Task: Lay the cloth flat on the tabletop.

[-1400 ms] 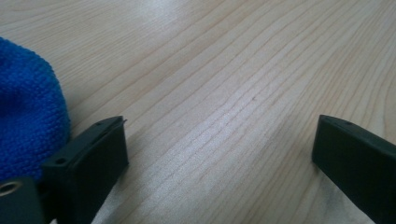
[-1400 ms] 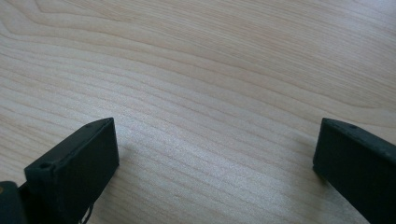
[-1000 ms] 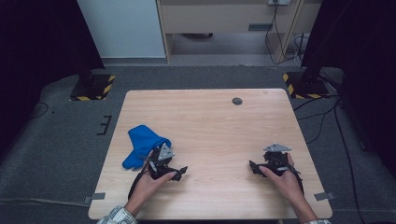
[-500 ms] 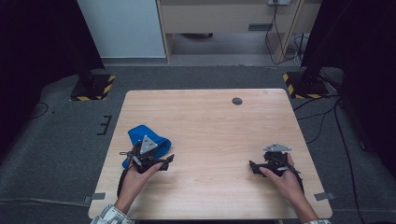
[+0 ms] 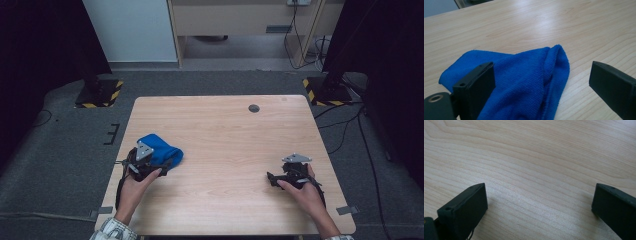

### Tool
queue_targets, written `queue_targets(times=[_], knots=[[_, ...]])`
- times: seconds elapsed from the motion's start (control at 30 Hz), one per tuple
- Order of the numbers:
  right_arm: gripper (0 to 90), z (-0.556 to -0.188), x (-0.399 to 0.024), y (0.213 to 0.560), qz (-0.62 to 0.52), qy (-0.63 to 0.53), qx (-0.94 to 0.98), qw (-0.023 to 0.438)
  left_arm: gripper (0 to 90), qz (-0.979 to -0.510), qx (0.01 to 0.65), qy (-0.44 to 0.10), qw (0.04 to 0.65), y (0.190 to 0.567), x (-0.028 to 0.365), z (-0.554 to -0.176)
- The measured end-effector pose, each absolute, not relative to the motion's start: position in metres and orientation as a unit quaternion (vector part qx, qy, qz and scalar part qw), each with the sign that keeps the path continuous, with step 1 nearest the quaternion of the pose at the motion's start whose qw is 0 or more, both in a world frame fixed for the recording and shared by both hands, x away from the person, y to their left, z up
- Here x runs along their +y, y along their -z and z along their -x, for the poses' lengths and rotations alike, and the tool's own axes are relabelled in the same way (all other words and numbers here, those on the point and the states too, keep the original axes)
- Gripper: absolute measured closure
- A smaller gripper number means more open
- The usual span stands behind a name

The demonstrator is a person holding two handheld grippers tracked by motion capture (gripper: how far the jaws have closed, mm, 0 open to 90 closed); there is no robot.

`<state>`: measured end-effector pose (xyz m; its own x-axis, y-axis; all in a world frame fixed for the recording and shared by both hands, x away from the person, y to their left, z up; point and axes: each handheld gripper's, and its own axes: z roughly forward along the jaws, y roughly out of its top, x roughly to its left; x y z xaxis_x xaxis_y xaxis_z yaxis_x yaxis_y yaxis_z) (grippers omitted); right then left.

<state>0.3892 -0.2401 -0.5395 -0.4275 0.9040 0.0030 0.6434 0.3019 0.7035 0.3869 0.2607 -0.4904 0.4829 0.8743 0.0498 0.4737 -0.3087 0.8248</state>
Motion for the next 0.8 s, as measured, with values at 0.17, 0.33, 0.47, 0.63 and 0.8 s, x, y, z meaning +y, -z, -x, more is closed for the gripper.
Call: queue_targets(times=[0.17, 0.33, 0.47, 0.63, 0.8], knots=[[0.5, -0.389, -0.240, 0.540, -0.495, -0.322, 0.781, 0.202, 6.1, -0.769, 0.449, -0.248, 0.382, 0.498, 0.265, -0.390], [0.5, -0.389, -0.240, 0.539, -0.495, -0.322, 0.781, 0.202, 6.2, -0.779, 0.449, -0.243, 0.363, 0.504, 0.264, -0.391], [0.5, -0.389, -0.240, 0.540, -0.494, -0.322, 0.782, 0.202, 6.4, -0.786, 0.456, -0.228, 0.349, 0.513, 0.263, -0.393], [0.5, -0.389, -0.240, 0.540, -0.494, -0.322, 0.782, 0.202, 27.3, -0.792, 0.466, -0.213, 0.330, 0.520, 0.263, -0.396], [0.5, -0.389, -0.240, 0.540, -0.494, -0.322, 0.782, 0.202, 45.8, -0.788, 0.475, -0.207, 0.331, 0.522, 0.268, -0.398]])
